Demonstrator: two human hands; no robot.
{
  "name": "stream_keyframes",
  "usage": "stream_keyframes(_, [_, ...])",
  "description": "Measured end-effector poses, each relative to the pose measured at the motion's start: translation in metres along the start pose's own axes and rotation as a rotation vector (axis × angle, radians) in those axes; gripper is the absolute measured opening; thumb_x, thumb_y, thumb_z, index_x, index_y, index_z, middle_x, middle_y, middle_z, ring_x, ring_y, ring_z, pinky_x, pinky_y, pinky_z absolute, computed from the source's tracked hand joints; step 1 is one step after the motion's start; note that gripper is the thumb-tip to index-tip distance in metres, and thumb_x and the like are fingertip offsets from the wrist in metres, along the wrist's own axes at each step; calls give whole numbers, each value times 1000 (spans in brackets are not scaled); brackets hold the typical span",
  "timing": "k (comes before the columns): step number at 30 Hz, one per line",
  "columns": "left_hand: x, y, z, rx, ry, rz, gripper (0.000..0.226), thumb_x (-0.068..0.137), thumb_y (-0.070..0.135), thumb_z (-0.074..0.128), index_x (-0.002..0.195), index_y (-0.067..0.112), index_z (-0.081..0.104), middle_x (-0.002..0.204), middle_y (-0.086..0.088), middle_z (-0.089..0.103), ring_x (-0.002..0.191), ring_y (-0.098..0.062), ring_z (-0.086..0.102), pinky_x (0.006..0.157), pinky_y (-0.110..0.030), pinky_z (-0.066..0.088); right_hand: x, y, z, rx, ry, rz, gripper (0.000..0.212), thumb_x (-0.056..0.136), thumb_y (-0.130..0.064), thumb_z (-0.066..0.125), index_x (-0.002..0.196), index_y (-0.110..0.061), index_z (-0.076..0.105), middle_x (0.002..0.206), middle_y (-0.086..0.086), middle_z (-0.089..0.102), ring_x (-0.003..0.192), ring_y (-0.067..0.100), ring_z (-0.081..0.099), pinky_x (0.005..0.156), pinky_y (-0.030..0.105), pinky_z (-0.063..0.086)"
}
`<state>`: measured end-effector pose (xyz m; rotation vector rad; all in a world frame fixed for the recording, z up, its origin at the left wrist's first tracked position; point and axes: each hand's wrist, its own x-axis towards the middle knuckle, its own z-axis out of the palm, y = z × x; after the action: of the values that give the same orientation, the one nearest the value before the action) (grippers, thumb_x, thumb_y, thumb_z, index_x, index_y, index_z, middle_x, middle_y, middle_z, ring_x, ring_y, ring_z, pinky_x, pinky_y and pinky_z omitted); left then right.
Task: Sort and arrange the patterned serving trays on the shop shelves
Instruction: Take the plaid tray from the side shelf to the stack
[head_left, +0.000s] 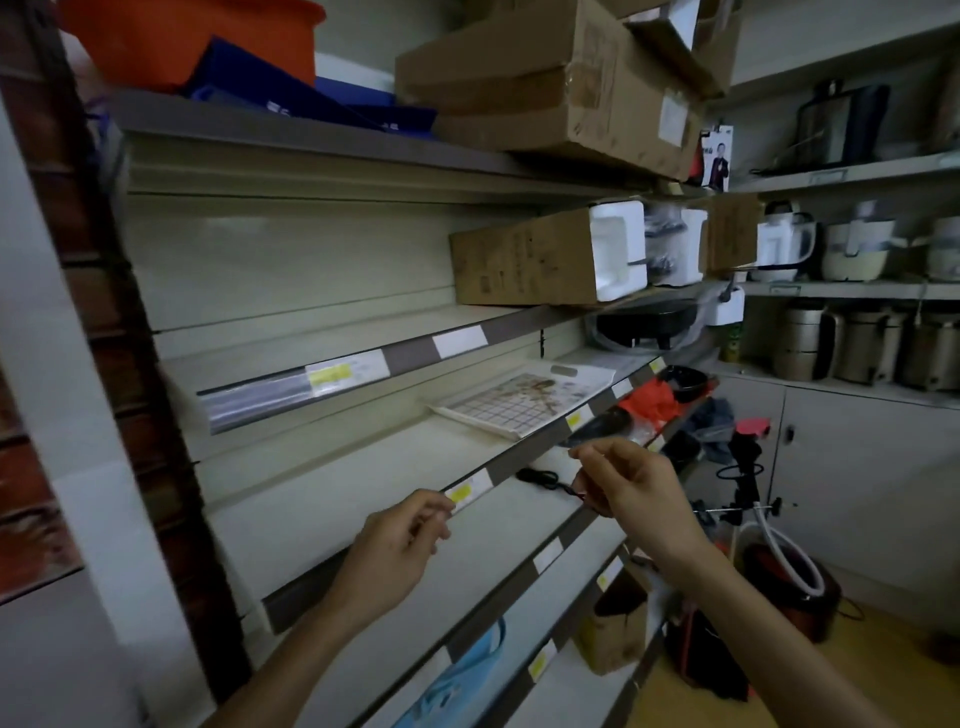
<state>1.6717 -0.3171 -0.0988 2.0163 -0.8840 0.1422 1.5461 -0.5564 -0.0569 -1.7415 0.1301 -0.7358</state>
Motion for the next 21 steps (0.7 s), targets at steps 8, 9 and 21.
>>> stream_keyframes(8, [136,-27,47,422,-2,284,24,97,29,43,117,25,58,114,12,59,104,-8,53,87,-26,46,96,43,-18,-22,64,13,18,97,-21,54,91,-11,68,70,5,69,59,10,57,57,29,46])
stream_keyframes(9, [151,-32,53,456,-22,292,26,98,30,43,119,24,57,117,10,58,106,-11,53,88,-27,45,106,50,-19,-25,63,15,18,97,-21,54,90,-12,68,70,5,69,59,10,57,57,29,45])
stream_keyframes(21, [255,-78,113,722,-118,410,38,91,37,37,118,25,60,114,6,64,105,-12,53,91,-24,35,206,120,-55,3,6,66,18,98,-20,54,94,-11,69,68,3,70,58,9,57,55,28,44])
